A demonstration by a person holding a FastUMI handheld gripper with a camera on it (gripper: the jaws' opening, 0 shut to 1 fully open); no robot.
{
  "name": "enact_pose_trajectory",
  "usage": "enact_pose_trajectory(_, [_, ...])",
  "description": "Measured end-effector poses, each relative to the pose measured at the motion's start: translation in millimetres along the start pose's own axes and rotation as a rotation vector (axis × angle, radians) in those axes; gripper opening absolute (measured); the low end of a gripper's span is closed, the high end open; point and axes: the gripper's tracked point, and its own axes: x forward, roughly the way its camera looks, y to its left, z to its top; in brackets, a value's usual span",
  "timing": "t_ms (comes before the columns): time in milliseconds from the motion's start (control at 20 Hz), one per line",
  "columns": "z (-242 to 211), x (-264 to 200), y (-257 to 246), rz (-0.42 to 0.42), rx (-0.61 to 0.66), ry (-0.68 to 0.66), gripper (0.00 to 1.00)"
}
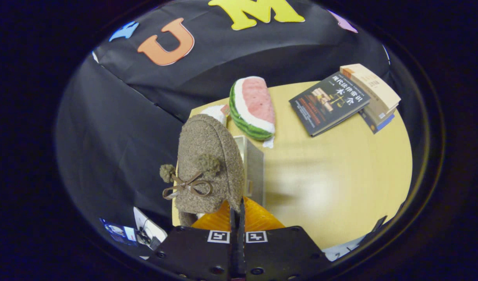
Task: Open the storage box then place both shoes into the box .Put the left shoe in first, then the right shoe, with the right side of both shoes facing outward in a uniform manner.
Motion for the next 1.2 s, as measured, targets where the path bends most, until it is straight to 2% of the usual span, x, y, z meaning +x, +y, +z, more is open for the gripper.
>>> enact_pose_trajectory(300, [-18, 67, 19, -0.115, 0.018, 0.038, 0.01])
enact_pose_trajectory(500, [-14, 85, 5, -0.231, 0.018, 0.029, 0.01])
enact_pose_trajectory(600, [-9, 89, 3, -0.259, 0.016, 0.014, 0.01])
enact_pose_trajectory(700, [-7, 90, 3, -0.272, 0.016, -0.001, 0.06])
enact_pose_trajectory(750, [-5, 86, 5, -0.27, 0.014, -0.008, 0.12])
enact_pose_trajectory(850, [-3, 77, 6, -0.289, -0.013, -0.034, 0.11])
enact_pose_trajectory(1000, [-3, 60, 9, -0.301, -0.032, -0.072, 0.27])
enact_pose_trajectory(1050, [-4, 53, 15, -0.284, -0.03, -0.084, 0.27])
enact_pose_trajectory(1200, [-7, 21, 28, -0.239, -0.053, -0.135, 0.47])
